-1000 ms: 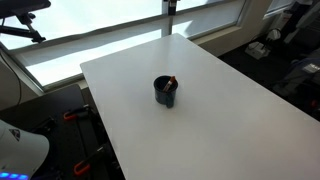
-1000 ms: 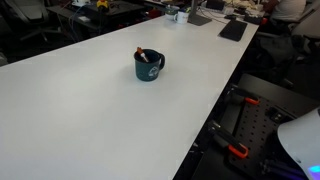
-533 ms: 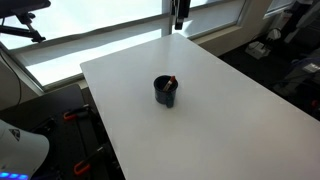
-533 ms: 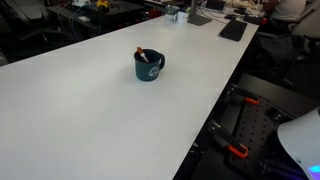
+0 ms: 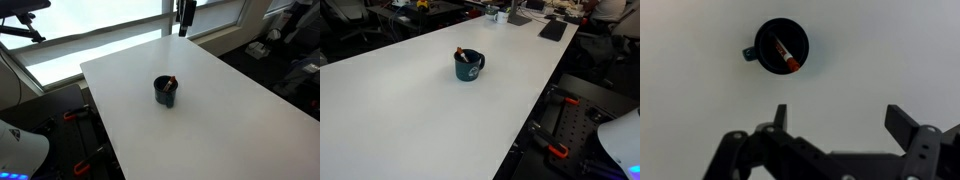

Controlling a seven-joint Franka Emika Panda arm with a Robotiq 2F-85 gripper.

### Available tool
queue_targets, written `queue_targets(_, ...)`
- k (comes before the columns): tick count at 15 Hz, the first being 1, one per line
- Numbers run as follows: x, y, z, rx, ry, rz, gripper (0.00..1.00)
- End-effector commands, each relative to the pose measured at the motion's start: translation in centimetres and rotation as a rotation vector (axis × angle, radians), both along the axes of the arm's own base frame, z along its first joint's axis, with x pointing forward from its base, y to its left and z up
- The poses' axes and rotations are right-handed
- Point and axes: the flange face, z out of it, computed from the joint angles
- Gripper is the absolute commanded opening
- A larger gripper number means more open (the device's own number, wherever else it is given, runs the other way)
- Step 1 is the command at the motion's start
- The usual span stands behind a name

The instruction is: Remove the marker from the mug cup

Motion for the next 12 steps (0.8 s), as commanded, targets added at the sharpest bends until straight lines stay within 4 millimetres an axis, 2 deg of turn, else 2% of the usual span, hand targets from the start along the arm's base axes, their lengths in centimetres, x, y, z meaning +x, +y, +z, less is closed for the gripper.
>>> queue_targets(1,0.0,0.0,0.1,0.000,0.000,0.000,1.00)
queue_targets(6,1.0,0.0,-1.8,0.011,0.041,0.003,1.00)
queue_targets(12,2.7,-0.4,-5.7,0.034,0.103,0.001,1.00)
